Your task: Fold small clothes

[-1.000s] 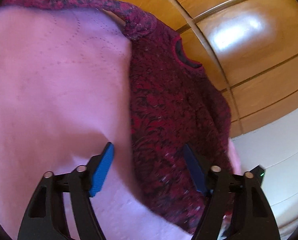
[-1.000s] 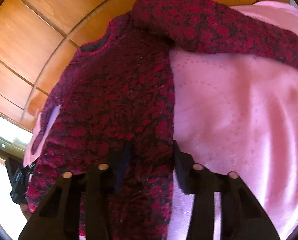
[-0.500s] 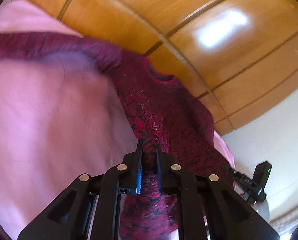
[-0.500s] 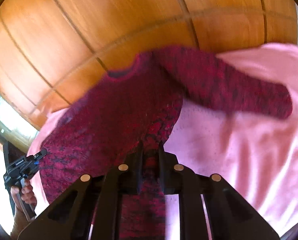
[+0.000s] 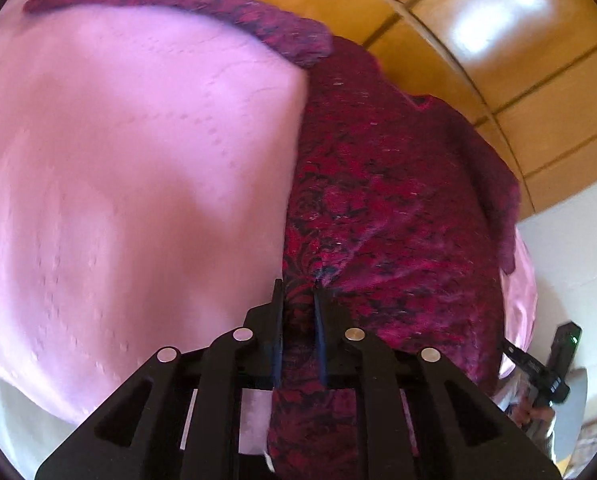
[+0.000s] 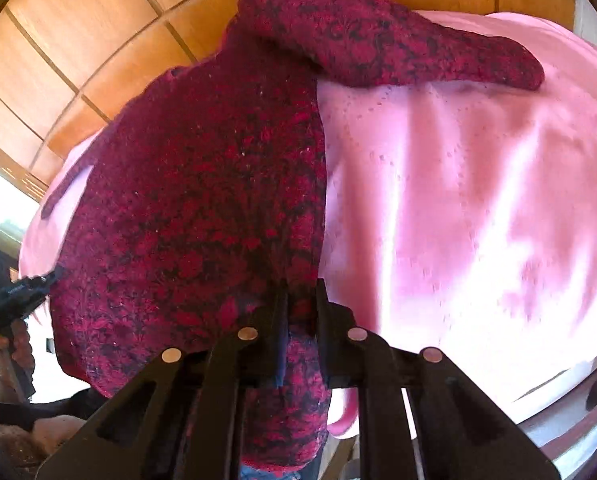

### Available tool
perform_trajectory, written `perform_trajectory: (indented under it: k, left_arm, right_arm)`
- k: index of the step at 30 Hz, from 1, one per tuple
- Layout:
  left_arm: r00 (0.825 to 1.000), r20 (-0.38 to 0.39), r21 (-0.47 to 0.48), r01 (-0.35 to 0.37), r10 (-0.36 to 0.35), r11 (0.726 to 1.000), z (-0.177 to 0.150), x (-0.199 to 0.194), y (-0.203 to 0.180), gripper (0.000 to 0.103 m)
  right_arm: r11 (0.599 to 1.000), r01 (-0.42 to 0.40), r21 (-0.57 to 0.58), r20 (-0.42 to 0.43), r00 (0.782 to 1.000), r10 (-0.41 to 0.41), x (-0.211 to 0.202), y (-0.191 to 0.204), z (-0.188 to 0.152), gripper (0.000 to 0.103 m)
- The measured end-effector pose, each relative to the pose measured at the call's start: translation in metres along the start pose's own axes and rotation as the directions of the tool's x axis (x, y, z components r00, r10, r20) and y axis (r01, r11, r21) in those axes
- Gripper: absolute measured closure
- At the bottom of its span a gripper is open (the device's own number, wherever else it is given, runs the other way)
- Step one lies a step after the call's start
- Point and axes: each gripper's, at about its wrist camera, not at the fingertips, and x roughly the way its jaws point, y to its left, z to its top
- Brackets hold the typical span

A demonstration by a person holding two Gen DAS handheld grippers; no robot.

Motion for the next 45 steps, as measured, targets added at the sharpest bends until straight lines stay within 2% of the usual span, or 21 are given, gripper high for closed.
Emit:
perform_trajectory:
  k: [1,3,5,7,8,11,15,19,23,25,28,32,34,35,36,37,38,40,42,44,45]
  left_arm:
    - [1.000,0.004,-0.003,0.002,-0.002,1.000,0.002,0.000,-0.002,0.087]
    - [0.999,0.037,0.011,-0.021,0.020,1.000,0.002,-0.012,-0.005,0.086]
    - [0.997,0.079,0.004,-0.023,0.023,1.000,0.005,-0.022,0.001,0.076]
    - [0.990,0.129,-0.062,-0.043,0.050,0.997,0.018,-0.023,0.010,0.052]
    - [0.985,0.162,-0.113,-0.045,0.063,0.993,0.026,-0.028,0.021,0.050]
    - [0.972,0.217,-0.228,-0.035,0.086,0.973,0.044,-0.041,0.051,0.049]
    - [0.949,0.275,-0.331,-0.054,0.151,0.942,0.071,-0.055,0.084,0.049]
    - [0.925,0.317,-0.388,-0.074,0.208,0.919,0.104,-0.064,0.109,0.049]
    - [0.906,0.368,-0.491,-0.001,0.208,0.871,0.143,-0.072,0.147,0.049]
    - [0.899,0.392,-0.528,0.046,0.195,0.848,0.166,-0.072,0.164,0.049]
    - [0.897,0.390,-0.571,0.059,0.207,0.819,0.192,-0.064,0.180,0.049]
    - [0.900,0.376,-0.643,0.081,0.221,0.762,0.218,-0.048,0.207,0.049]
    - [0.891,0.389,-0.670,0.100,0.232,0.736,0.222,-0.046,0.220,0.049]
    - [0.887,0.398,-0.669,0.105,0.235,0.736,0.226,-0.046,0.224,0.049]
    - [0.882,0.399,-0.661,0.088,0.250,0.745,0.231,-0.047,0.225,0.057]
    - [0.880,0.392,-0.653,0.061,0.268,0.755,0.234,-0.048,0.224,0.086]
    - [0.878,0.390,-0.642,0.045,0.276,0.765,0.237,-0.050,0.225,0.092]
    - [0.858,0.419,-0.621,0.032,0.298,0.783,0.238,-0.060,0.218,0.094]
    - [0.825,0.466,-0.570,0.003,0.320,0.822,0.232,-0.074,0.203,0.094]
    - [0.795,0.493,-0.526,-0.053,0.355,0.849,0.218,-0.090,0.191,0.094]
    - [0.784,0.492,-0.517,-0.086,0.378,0.852,0.210,-0.094,0.188,0.094]
  right_arm:
    - [1.000,0.006,0.000,0.001,1.000,-0.006,-0.002,0.000,0.004,0.090]
    - [0.999,0.040,-0.025,0.003,0.999,-0.040,-0.011,0.003,0.007,0.069]
    - [0.997,0.068,-0.047,0.066,0.996,-0.065,-0.019,0.012,0.013,0.055]
    - [0.998,0.050,-0.048,0.125,0.991,-0.043,-0.025,0.026,0.026,0.044]
    - [0.998,0.023,-0.054,0.141,0.990,-0.016,-0.024,0.036,0.032,0.040]
    - [0.994,-0.036,-0.103,0.162,0.986,0.052,-0.007,0.071,0.042,0.034]
    - [0.978,-0.042,-0.204,0.154,0.985,0.075,0.032,0.129,0.047,0.032]
    - [0.948,0.037,-0.317,0.170,0.985,0.019,0.064,0.173,0.049,0.032]
    - [0.922,0.114,-0.370,0.166,0.985,-0.055,0.099,0.186,0.040,0.028]
    - [0.923,0.111,-0.368,0.189,0.981,-0.042,0.103,0.182,0.035,0.025]
    - [0.928,0.099,-0.358,0.200,0.979,-0.027,0.106,0.178,0.033,0.022]
    - [0.927,0.099,-0.361,0.198,0.980,-0.028,0.111,0.177,0.033,0.018]
    - [0.925,0.108,-0.365,0.201,0.979,-0.035,0.114,0.184,0.035,0.017]
    - [0.924,0.111,-0.367,0.202,0.979,-0.037,0.118,0.186,0.036,0.017]
    - [0.923,0.113,-0.367,0.203,0.978,-0.039,0.119,0.187,0.036,0.017]
    - [0.923,0.115,-0.368,0.203,0.978,-0.041,0.119,0.187,0.036,0.017]
    - [0.922,0.118,-0.369,0.204,0.978,-0.043,0.119,0.189,0.037,0.017]
    - [0.920,0.123,-0.371,0.206,0.977,-0.048,0.119,0.189,0.037,0.016]
    - [0.919,0.128,-0.372,0.207,0.977,-0.053,0.120,0.191,0.036,0.016]
    - [0.919,0.130,-0.372,0.208,0.977,-0.054,0.121,0.191,0.036,0.016]
    - [0.919,0.130,-0.372,0.208,0.977,-0.054,0.121,0.191,0.036,0.016]
